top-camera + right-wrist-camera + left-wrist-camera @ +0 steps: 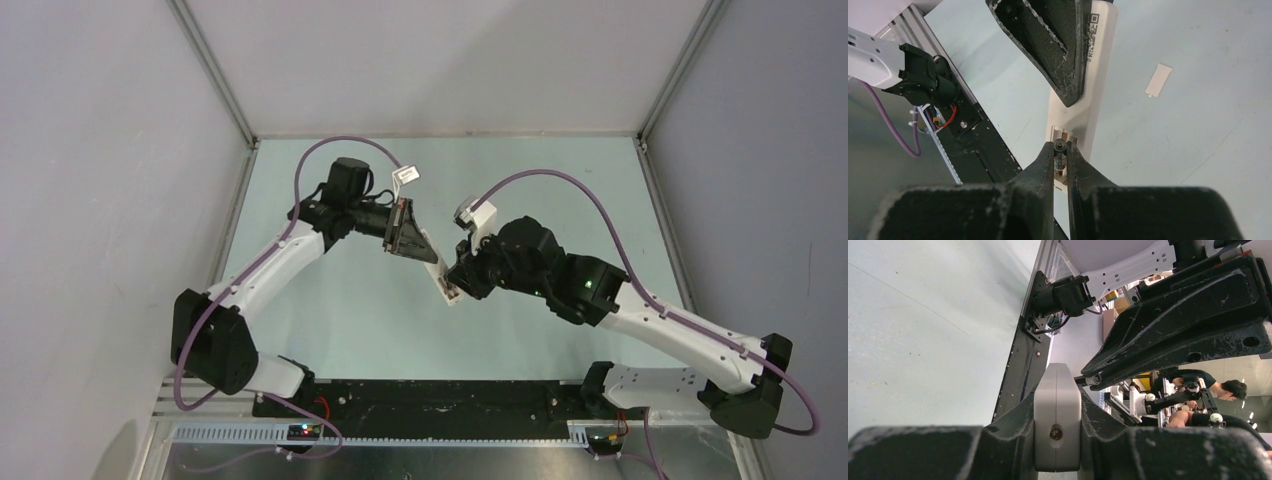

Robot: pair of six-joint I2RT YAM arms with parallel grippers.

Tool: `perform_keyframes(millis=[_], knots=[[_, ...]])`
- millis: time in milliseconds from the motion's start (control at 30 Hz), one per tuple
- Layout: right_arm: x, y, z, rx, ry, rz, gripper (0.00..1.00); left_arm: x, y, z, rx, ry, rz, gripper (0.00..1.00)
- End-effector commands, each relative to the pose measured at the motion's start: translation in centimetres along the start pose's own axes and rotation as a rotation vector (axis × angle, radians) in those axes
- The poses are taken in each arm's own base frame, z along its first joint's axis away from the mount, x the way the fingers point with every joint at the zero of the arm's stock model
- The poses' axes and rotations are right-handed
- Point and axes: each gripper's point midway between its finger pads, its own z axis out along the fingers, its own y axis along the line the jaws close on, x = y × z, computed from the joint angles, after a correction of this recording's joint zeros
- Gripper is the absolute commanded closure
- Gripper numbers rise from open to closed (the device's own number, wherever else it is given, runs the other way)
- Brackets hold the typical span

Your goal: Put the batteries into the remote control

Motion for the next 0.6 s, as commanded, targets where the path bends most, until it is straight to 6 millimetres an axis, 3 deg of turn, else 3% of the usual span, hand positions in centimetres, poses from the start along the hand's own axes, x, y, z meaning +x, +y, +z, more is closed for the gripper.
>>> perform_keyframes(millis=[0,567], knots=[[-1.6,0.2,-0.5,0.008,-0.027,-0.022,1.0,-1.1,-1.7,0.1,0.056,0.002,0.103,1.0],[-0.3,0.5,0.5,0.007,0.023,-0.031,1.0,-1.0,-1.7,0.5,0.052,0.009,0.122,1.0]])
